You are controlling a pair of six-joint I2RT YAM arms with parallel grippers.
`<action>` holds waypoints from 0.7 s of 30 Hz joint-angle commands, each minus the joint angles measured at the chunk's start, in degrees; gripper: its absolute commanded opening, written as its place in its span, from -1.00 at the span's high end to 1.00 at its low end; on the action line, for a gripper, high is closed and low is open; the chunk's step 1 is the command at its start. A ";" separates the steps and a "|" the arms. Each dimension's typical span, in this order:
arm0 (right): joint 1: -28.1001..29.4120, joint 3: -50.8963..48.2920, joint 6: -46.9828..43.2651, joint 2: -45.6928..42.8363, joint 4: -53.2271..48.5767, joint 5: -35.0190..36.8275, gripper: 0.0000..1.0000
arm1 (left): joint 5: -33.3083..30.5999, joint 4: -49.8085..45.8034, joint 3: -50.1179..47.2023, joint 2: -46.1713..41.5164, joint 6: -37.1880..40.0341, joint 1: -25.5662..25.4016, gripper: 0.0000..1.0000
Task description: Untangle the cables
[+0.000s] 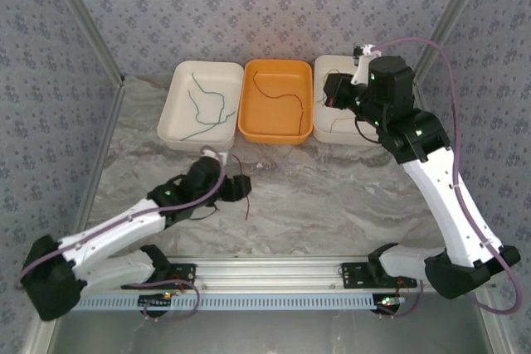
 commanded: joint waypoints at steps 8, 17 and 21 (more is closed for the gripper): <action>-6.29 -2.71 -0.68 -2.64 -0.01 -4.22 1.00 | -7.72 7.77 19.88 30.03 4.32 -12.44 -0.61; -8.72 -2.93 -0.12 -2.85 0.61 -5.97 1.00 | -13.72 6.41 34.77 49.16 6.91 -14.45 -0.66; -9.90 -1.51 0.21 -2.23 0.85 -7.12 1.00 | -14.37 6.28 38.10 54.11 7.30 -14.21 -0.56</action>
